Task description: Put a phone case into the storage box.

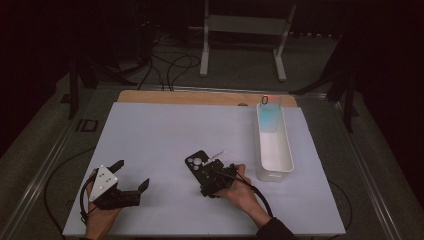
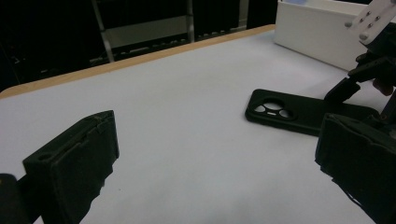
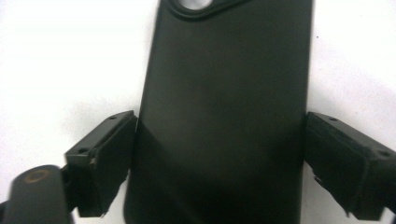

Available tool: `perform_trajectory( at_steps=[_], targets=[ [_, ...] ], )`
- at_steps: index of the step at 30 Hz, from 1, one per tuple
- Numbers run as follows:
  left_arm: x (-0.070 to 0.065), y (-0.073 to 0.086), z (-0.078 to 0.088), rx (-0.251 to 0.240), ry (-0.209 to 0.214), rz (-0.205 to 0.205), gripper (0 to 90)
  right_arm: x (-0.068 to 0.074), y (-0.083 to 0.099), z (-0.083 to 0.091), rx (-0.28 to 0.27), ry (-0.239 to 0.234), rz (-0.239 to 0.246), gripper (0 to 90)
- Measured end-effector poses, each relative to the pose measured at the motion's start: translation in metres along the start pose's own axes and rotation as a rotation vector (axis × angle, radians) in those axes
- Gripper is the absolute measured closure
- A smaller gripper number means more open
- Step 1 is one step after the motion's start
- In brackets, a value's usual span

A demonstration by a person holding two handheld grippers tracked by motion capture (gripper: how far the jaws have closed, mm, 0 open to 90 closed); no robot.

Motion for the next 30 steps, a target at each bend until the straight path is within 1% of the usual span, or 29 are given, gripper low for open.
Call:
perform_trajectory(
  at_steps=[4,7,10,11,15,16,17,19,21,22,23,24,26,27,28,30],
  targets=[
    [0.000,0.000,-0.001,0.007,0.000,-0.004,0.1,-0.001,0.001,0.002,-0.001,-0.003,0.006,14.1],
    [-0.001,0.001,-0.002,0.010,0.002,-0.002,0.1,-0.002,0.002,0.003,-0.017,0.001,0.004,14.4],
    [-0.001,0.001,-0.003,0.021,0.004,-0.002,0.1,-0.003,0.001,0.008,-0.048,-0.004,-0.003,14.4],
    [-0.001,0.001,-0.003,0.023,0.007,0.001,0.1,-0.003,0.000,0.010,-0.068,-0.003,-0.004,14.5],
    [-0.003,-0.001,-0.005,0.031,0.017,0.012,0.1,-0.005,-0.001,0.019,-0.113,-0.011,-0.007,14.4],
    [-0.003,-0.001,-0.005,0.031,0.017,0.012,0.1,-0.005,-0.001,0.019,-0.113,-0.011,-0.007,14.4],
    [-0.005,-0.001,-0.007,0.037,0.023,0.020,0.1,-0.005,0.000,0.022,-0.125,-0.012,-0.013,14.6],
    [-0.006,-0.001,-0.008,0.043,0.026,0.020,0.1,-0.006,0.001,0.024,-0.133,-0.020,-0.019,14.9],
    [-0.009,-0.001,-0.011,0.058,0.033,0.018,0.1,-0.006,0.001,0.025,-0.139,-0.017,-0.019,15.1],
    [-0.009,-0.001,-0.011,0.058,0.033,0.018,0.1,-0.006,0.001,0.025,-0.139,-0.017,-0.019,15.1],
    [-0.010,-0.001,-0.012,0.063,0.038,0.020,0.1,-0.006,0.001,0.026,-0.152,-0.014,-0.018,15.1],
    [-0.011,-0.002,-0.013,0.067,0.045,0.031,0.1,-0.006,0.000,0.027,-0.162,-0.015,-0.027,15.2],
    [-0.013,-0.003,-0.017,0.077,0.066,0.048,0.1,-0.007,-0.001,0.031,-0.185,-0.018,-0.028,15.2],
    [-0.016,-0.005,-0.021,0.094,0.083,0.062,0.2,-0.007,-0.001,0.034,-0.204,-0.022,-0.032,15.2],
    [-0.016,-0.005,-0.021,0.094,0.083,0.062,0.2,-0.008,-0.001,0.035,-0.214,-0.022,-0.031,15.1],
    [-0.019,-0.007,-0.027,0.112,0.098,0.070,0.2,-0.008,-0.001,0.037,-0.221,-0.024,-0.033,15.2]
  ],
)
Point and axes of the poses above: each handheld gripper's, and its own axes: z roughly backward along the jaws, y roughly out of its underside, x roughly to its left, the point moved 3 cm from there along -z, roughly forward along the jaws, and after that the axes turned 8 degrees about z, right-handed, at the moved point
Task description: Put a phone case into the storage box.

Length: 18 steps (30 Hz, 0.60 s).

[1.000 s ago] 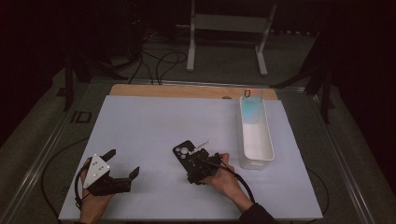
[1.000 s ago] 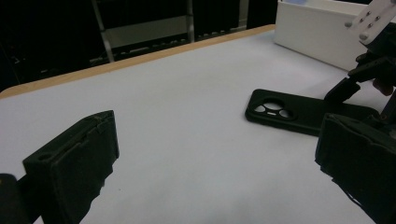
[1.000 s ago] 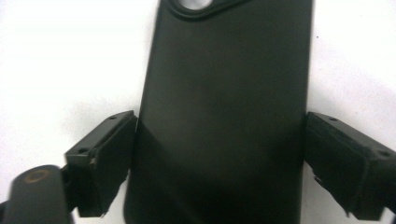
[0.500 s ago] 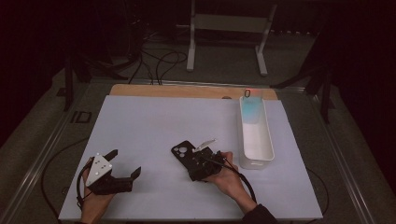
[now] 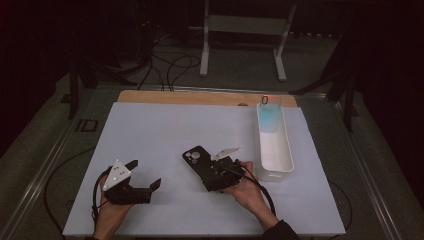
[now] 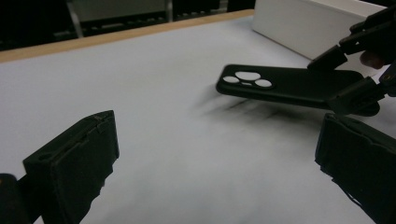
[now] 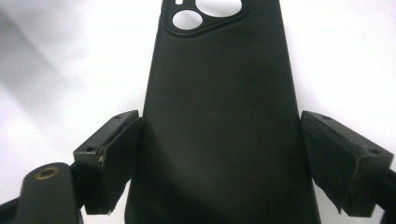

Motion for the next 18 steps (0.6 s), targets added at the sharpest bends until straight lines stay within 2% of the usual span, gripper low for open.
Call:
perform_trajectory(
  at_steps=[4,8,11,14,18],
  targets=[
    [-0.006,-0.009,-0.013,0.024,0.029,0.030,0.2,0.000,-0.003,0.009,-0.057,-0.005,0.009,15.1],
    [-0.011,-0.017,-0.022,0.038,0.046,0.038,0.2,0.001,-0.006,0.015,-0.094,-0.004,0.018,15.1],
    [-0.017,-0.027,-0.031,0.040,0.062,0.044,0.3,0.005,-0.010,0.024,-0.148,-0.015,0.038,15.0],
    [-0.020,-0.032,-0.036,0.043,0.074,0.052,0.8,0.008,-0.012,0.028,-0.176,-0.017,0.044,15.0],
    [-0.028,-0.039,-0.045,0.043,0.112,0.075,3.2,0.013,-0.015,0.033,-0.219,-0.025,0.060,15.0]
  ],
)
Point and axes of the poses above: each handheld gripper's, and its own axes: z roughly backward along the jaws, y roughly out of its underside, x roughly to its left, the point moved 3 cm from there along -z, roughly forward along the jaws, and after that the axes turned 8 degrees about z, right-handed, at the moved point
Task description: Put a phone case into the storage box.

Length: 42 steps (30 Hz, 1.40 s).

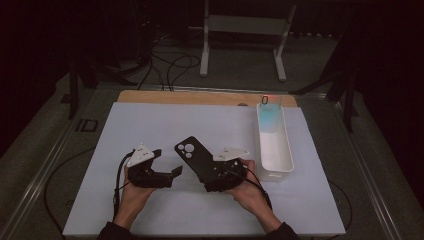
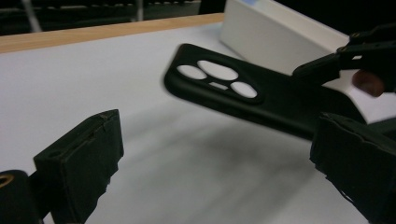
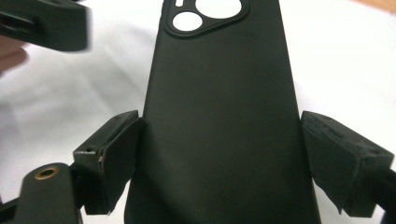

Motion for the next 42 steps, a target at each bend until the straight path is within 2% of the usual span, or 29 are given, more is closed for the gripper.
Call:
perform_trajectory(
  at_steps=[1,5,6,8,10,11,12,13,15,16,17,18,20,21,22,23,27,29,34,38,42],
  targets=[
    [-0.003,-0.002,-0.003,0.002,0.005,0.002,5.1,0.003,-0.002,0.001,-0.022,-0.003,0.007,14.9],
    [-0.010,-0.006,-0.010,0.007,0.018,0.011,8.4,0.006,-0.006,0.003,-0.049,0.002,0.020,14.9],
    [-0.012,-0.007,-0.012,0.010,0.016,0.013,9.1,0.009,-0.008,0.005,-0.077,0.002,0.025,14.9],
    [-0.015,-0.009,-0.014,0.006,0.038,0.030,9.9,0.009,-0.009,0.005,-0.082,0.002,0.030,14.9],
    [-0.018,-0.010,-0.015,0.007,0.056,0.044,14.1,0.011,-0.011,0.005,-0.094,-0.001,0.037,14.9],
    [-0.020,-0.011,-0.017,0.011,0.081,0.057,17.5,0.012,-0.011,0.005,-0.105,-0.008,0.042,14.9],
    [-0.020,-0.011,-0.017,0.011,0.081,0.057,21.0,0.012,-0.011,0.005,-0.105,-0.008,0.042,14.9],
    [-0.022,-0.011,-0.017,0.012,0.100,0.060,21.0,0.014,-0.012,0.005,-0.111,-0.003,0.045,14.9],
    [-0.025,-0.012,-0.017,0.013,0.126,0.063,32.8,0.015,-0.014,0.003,-0.124,0.019,0.046,14.9],
    [-0.026,-0.012,-0.017,0.015,0.141,0.061,32.8,0.015,-0.014,0.003,-0.124,0.019,0.046,14.9],
    [-0.028,-0.012,-0.017,0.017,0.156,0.065,41.9,0.016,-0.015,0.002,-0.134,0.022,0.041,14.8],
    [-0.030,-0.012,-0.017,0.022,0.170,0.062,45.1,0.016,-0.015,0.002,-0.140,0.024,0.040,14.8],
    [-0.034,-0.011,-0.018,0.021,0.183,0.048,47.7,0.017,-0.016,0.001,-0.146,0.027,0.038,14.8],
    [-0.035,-0.011,-0.018,0.016,0.187,0.042,56.2,0.018,-0.017,0.000,-0.152,0.030,0.031,14.8],
    [-0.036,-0.011,-0.018,0.012,0.192,0.039,60.1,0.018,-0.017,-0.001,-0.152,0.026,0.030,14.7],
    [-0.037,-0.011,-0.019,0.008,0.194,0.037,60.1,0.018,-0.017,-0.001,-0.152,0.026,0.030,14.7],
    [-0.040,-0.011,-0.019,-0.001,0.206,0.026,74.5,0.022,-0.018,-0.004,-0.148,0.029,0.045,14.3],
    [-0.042,-0.012,-0.019,-0.003,0.196,0.010,78.8,0.023,-0.019,-0.006,-0.147,0.029,0.046,13.9],
    [-0.045,-0.012,-0.018,-0.003,0.178,-0.017,80.6,0.022,-0.020,-0.006,-0.151,0.024,0.051,13.0],
    [-0.046,-0.013,-0.017,-0.006,0.163,-0.040,81.0,0.019,-0.019,-0.005,-0.147,-0.004,0.062,12.5],
    [-0.045,-0.014,-0.015,-0.022,0.151,-0.041,81.1,0.018,-0.016,-0.004,-0.136,-0.006,0.079,11.4]
  ],
)
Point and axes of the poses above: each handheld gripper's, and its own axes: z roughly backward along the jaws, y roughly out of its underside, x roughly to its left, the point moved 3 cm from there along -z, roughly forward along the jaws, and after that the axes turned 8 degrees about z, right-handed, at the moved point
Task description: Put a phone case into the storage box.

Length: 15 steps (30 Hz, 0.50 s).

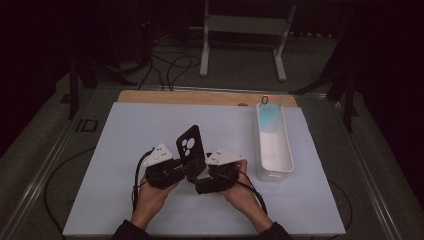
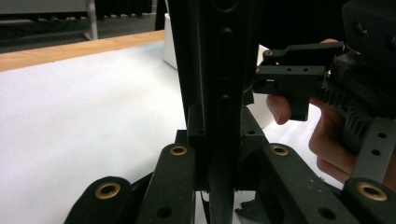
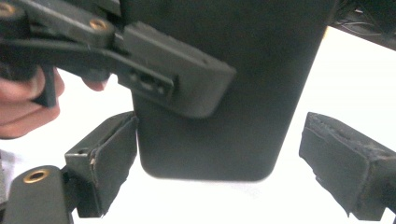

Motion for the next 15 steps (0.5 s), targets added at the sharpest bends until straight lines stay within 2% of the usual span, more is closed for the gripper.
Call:
perform_trajectory(
  at_steps=[8,15],
  targets=[
    [0.001,0.000,0.005,-0.010,-0.025,-0.023,81.3,-0.012,0.004,0.011,-0.026,-0.028,-0.021,10.7],
    [0.002,0.002,0.007,-0.014,-0.042,-0.037,81.3,-0.022,0.003,0.022,-0.051,-0.031,-0.036,10.6]
  ],
)
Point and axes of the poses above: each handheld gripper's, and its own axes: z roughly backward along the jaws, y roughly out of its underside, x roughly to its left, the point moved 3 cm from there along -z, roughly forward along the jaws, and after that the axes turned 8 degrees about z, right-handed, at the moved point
